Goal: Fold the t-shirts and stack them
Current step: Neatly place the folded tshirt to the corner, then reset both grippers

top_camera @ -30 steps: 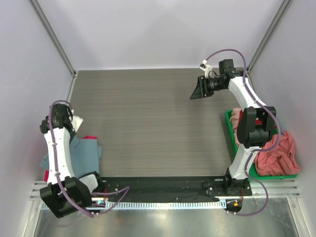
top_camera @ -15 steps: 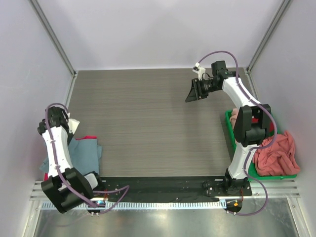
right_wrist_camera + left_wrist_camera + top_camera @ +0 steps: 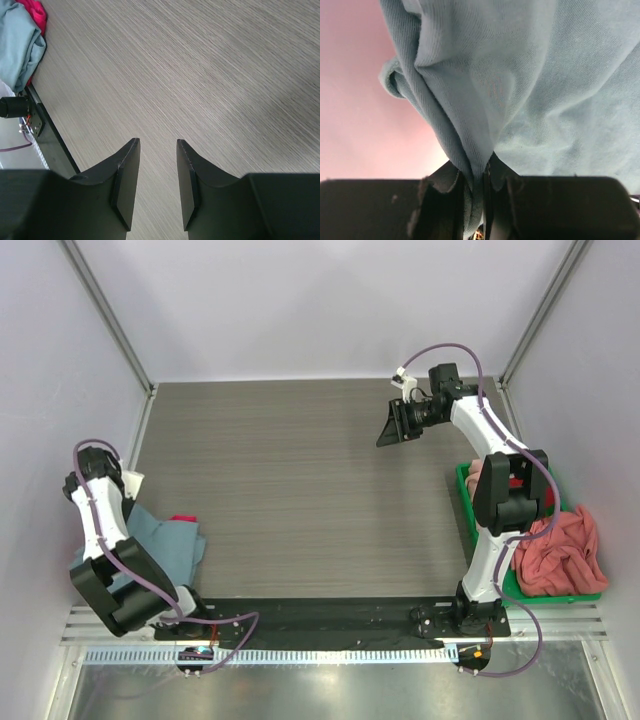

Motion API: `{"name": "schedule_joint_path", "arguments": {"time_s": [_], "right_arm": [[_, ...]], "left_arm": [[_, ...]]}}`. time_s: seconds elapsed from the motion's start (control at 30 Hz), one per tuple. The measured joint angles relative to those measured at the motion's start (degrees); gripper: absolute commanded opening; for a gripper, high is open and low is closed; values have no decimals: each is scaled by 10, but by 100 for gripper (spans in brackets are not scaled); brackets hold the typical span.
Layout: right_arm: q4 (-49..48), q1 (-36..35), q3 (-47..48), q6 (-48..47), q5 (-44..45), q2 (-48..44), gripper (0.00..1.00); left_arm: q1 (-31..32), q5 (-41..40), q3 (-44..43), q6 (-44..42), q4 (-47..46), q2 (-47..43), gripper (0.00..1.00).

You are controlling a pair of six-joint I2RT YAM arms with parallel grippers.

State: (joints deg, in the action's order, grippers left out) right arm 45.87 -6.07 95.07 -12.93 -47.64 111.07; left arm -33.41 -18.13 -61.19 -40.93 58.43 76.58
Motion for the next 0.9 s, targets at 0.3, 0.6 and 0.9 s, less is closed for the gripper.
{"name": "schedule_joint_path", "arguments": {"time_s": [0.3, 0.6, 0.9], "right_arm": [[-2, 0, 0, 0, 7, 0, 45], [-12, -11, 16, 0, 79, -2, 100], [-148, -37, 30, 108, 316, -53, 100]], "left_arm": [[4, 52, -73, 21, 24, -44, 80], [74, 210, -247, 126, 14, -74, 87], [227, 294, -194, 268, -40, 50, 100]]}}
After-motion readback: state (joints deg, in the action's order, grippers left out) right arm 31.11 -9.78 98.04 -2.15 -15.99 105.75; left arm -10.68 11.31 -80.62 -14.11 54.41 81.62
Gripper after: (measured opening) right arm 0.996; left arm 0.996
